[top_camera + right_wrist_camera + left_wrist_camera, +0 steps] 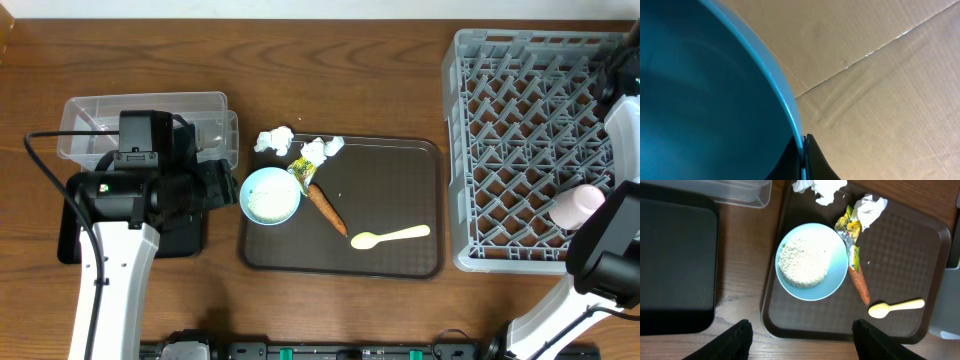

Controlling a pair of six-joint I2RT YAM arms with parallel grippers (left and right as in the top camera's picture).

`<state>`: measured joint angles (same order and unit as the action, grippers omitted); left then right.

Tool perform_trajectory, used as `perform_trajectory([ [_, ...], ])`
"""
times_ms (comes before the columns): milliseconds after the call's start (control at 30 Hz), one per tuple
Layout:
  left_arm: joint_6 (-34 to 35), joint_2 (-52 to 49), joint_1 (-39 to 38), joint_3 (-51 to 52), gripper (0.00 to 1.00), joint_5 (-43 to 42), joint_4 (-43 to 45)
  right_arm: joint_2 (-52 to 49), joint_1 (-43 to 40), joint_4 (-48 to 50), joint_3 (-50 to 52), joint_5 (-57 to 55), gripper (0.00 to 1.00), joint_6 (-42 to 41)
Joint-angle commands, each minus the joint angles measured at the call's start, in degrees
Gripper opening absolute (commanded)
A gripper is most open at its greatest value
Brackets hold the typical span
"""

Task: Sort waste into correct bins and load items into the dishwasher rack
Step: 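Lower the teal plate upright into the rack and open the right gripper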

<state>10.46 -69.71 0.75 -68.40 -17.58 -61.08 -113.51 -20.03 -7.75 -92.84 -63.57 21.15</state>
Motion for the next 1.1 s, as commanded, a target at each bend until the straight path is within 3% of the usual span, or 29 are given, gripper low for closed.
perform_trajectory([
  [0,-0.31,-0.28,0.31,-0.28,0.67,0.72,-0.13,-0.07,-0.9,-0.63,0.09,0.76,0.01,-1.05],
  [433,-0.33,-0.28,0.31,-0.28,0.67,0.72,-0.17,-0.07,0.72,-13.73,0.17,5.07,0.01,-13.73],
  [667,-0.33,-0.28,0.31,-0.28,0.67,0.72,-0.15,-0.07,3.8,-26.49,0.17,14.53,0.07,-19.04],
  [733,-0.33,-0.28,0.31,-0.28,0.67,0.72,-0.17,-0.07,4.46,-29.94,0.17,15.96,0.18,-21.66],
  [833,-0.35,-0.28,0.31,-0.28,0.67,0.74,-0.17,-0.07,5.29,-34.93,0.17,18.16,0.55,-22.45],
  [933,-0.35,-0.28,0.31,-0.28,0.67,0.74,-0.15,-0.07,5.88,-39.01,0.17,19.23,0.82,-22.91],
  [1067,-0.35,-0.28,0.31,-0.28,0.67,0.74,-0.17,0.39,6.32,-42.38,0.17,19.3,0.99,-24.57],
])
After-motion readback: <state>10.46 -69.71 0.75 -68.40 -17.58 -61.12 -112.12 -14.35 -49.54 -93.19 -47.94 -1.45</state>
